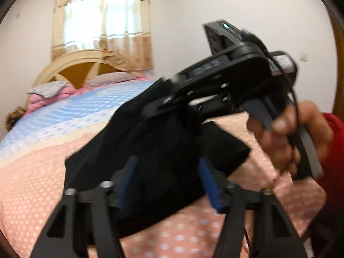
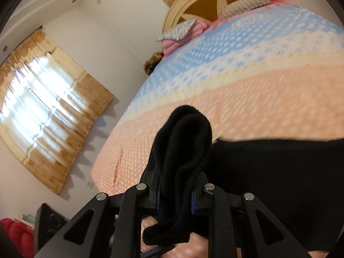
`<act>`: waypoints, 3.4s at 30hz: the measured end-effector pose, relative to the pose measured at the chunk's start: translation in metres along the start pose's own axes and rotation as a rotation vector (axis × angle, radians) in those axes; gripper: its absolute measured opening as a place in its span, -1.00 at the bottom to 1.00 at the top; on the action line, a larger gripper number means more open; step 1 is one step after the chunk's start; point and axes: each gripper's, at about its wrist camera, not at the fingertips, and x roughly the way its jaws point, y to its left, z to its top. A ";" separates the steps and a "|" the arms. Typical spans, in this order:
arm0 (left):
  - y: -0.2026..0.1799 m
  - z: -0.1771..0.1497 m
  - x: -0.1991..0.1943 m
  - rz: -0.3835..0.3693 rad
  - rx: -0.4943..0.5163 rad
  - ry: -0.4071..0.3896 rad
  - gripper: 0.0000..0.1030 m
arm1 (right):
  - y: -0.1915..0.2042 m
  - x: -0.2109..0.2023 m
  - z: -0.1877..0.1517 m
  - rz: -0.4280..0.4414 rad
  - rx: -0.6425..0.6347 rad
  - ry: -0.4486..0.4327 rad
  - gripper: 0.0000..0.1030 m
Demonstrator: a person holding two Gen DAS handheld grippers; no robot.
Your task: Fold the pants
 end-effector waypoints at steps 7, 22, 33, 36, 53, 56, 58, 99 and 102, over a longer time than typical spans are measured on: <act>0.012 0.016 -0.007 -0.035 -0.092 -0.032 0.29 | -0.090 -0.078 0.007 -0.099 0.072 -0.005 -0.62; 0.044 -0.019 0.036 0.220 -0.132 0.167 0.30 | -0.176 -0.084 -0.012 -0.046 0.263 -0.013 -0.22; 0.056 -0.035 0.045 0.299 -0.136 0.221 0.33 | -0.056 -0.129 -0.071 -0.362 -0.119 -0.172 -0.36; 0.062 -0.037 0.041 0.319 -0.136 0.225 0.34 | -0.054 -0.100 -0.085 -0.414 -0.171 -0.079 -0.36; 0.088 0.015 0.043 0.311 -0.161 0.092 0.41 | -0.060 -0.121 -0.036 -0.539 -0.043 -0.288 -0.55; 0.087 0.022 0.079 0.311 -0.176 0.163 0.41 | -0.087 -0.094 -0.017 -0.594 -0.010 -0.236 -0.55; 0.090 0.018 0.103 0.318 -0.194 0.232 0.41 | -0.119 -0.064 -0.009 -0.590 0.098 -0.121 -0.54; 0.113 -0.038 0.085 0.182 -0.475 0.344 0.93 | -0.116 -0.087 -0.091 -0.307 0.309 -0.298 0.28; 0.107 -0.036 0.085 0.178 -0.464 0.358 0.93 | -0.107 -0.080 -0.088 -0.336 0.252 -0.249 0.28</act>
